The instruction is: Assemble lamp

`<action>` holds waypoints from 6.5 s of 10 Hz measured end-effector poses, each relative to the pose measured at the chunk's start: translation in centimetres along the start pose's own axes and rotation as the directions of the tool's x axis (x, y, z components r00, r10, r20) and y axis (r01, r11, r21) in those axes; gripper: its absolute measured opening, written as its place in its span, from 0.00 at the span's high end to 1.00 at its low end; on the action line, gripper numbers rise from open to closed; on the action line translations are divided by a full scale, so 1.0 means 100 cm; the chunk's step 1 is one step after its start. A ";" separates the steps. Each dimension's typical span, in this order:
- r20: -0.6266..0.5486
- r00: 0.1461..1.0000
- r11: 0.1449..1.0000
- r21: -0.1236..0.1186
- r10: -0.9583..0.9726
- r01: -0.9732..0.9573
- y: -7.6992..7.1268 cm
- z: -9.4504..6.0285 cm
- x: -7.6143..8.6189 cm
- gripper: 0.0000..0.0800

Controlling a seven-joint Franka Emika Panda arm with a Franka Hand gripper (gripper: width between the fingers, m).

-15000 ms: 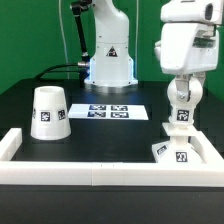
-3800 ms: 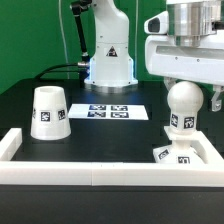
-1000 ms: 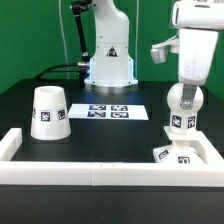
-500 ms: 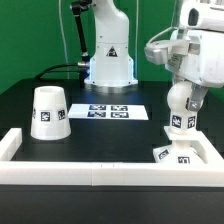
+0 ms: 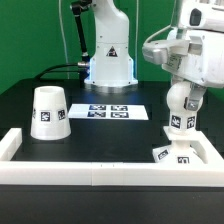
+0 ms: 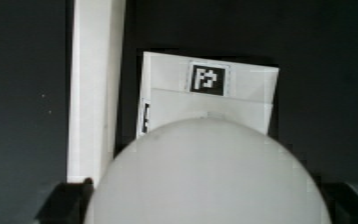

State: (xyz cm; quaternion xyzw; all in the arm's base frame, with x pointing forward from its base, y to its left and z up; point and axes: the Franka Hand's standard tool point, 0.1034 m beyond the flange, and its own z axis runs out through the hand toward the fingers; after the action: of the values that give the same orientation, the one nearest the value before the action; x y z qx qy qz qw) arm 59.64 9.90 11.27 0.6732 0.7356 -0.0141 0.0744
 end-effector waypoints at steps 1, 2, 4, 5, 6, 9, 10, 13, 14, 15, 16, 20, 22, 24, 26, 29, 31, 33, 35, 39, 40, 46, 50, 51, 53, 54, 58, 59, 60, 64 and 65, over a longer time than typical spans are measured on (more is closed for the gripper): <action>0.000 1.000 1.000 0.000 0.002 -0.002 0.000 0.000 -0.001 0.28; -0.004 0.997 0.997 -0.004 0.083 -0.083 0.000 0.000 -0.003 0.28; -0.008 0.952 0.952 -0.008 0.305 -0.305 0.000 0.000 -0.001 0.28; -0.009 0.911 0.911 -0.007 0.413 -0.413 0.000 0.000 -0.001 0.28; -0.010 0.860 0.860 -0.006 0.510 -0.510 0.001 0.000 -0.001 0.28; 0.002 0.672 0.672 0.003 0.740 -0.740 0.000 -0.001 0.003 0.28; 0.001 0.600 0.600 0.003 0.800 -0.800 -0.001 -0.001 0.005 0.28; 0.001 0.454 0.454 0.004 0.891 -0.891 -0.001 -0.001 0.006 0.28; 0.001 0.424 0.424 0.004 0.906 -0.906 -0.001 -0.001 0.006 0.28; 0.001 0.352 0.352 0.005 0.936 -0.936 -0.001 -0.001 0.006 0.28; 0.001 0.279 0.279 0.005 0.960 -0.960 -0.001 -0.001 0.006 0.28; 0.010 -0.016 -0.016 0.039 1.000 -0.999 -0.001 -0.001 0.005 0.28; 0.028 -0.228 -0.230 0.065 0.973 -0.971 0.000 0.000 0.005 0.28; 0.039 -0.382 -0.384 0.060 0.923 -0.921 -0.001 0.000 0.004 0.28; 0.048 -0.475 -0.477 0.059 0.879 -0.877 -0.001 0.000 0.003 0.28; 0.059 -0.625 -0.628 0.051 0.778 -0.776 0.000 0.000 0.002 0.28; 0.095 -0.764 -0.770 0.058 0.638 -0.635 0.000 -0.001 -0.001 0.28; 0.127 -0.867 -0.876 0.041 0.481 -0.480 -0.002 0.000 0.001 0.28; 0.143 -0.916 -0.927 0.029 0.375 -0.375 -0.003 0.002 -0.002 0.28; 0.150 -0.949 -0.960 0.014 0.279 -0.280 -0.004 0.002 -0.001 0.15; 0.150 -0.948 -0.959 0.014 0.280 -0.282 -0.004 0.002 -0.001 0.15; 0.127 -0.859 -0.867 0.008 0.495 -0.499 -0.028 -0.006 0.023 0.13; 0.115 -0.809 -0.815 0.010 0.576 -0.579 -0.046 0.001 0.034 0.13; 0.115 -0.808 -0.814 0.011 0.578 -0.580 -0.046 0.001 0.035 0.13; 0.107 -0.754 -0.759 0.016 0.648 -0.651 -0.047 0.001 0.033 0.13; 0.089 -0.653 -0.658 0.039 0.752 -0.752 -0.051 -0.002 0.025 0.13; 0.002 -0.417 -0.414 0.126 0.909 -0.901 -0.081 -0.006 -0.039 0.13; -0.003 -0.361 -0.358 0.127 0.933 -0.925 -0.086 -0.002 -0.064 0.13; -0.004 -0.361 -0.358 0.121 0.933 -0.926 -0.085 0.000 -0.090 0.13; -0.002 -0.372 -0.369 0.118 0.928 -0.922 -0.084 0.001 -0.093 0.13; -0.002 -0.371 -0.369 0.118 0.928 -0.922 -0.084 0.001 -0.093 0.13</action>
Offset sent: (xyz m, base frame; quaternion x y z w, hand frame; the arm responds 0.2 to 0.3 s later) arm -0.0068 0.0044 0.0007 -0.0120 0.0072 0.2386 0.9710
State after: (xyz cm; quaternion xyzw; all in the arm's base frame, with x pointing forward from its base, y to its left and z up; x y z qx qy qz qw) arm 52.05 -0.12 11.66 0.9879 -0.1415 0.0631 -0.0047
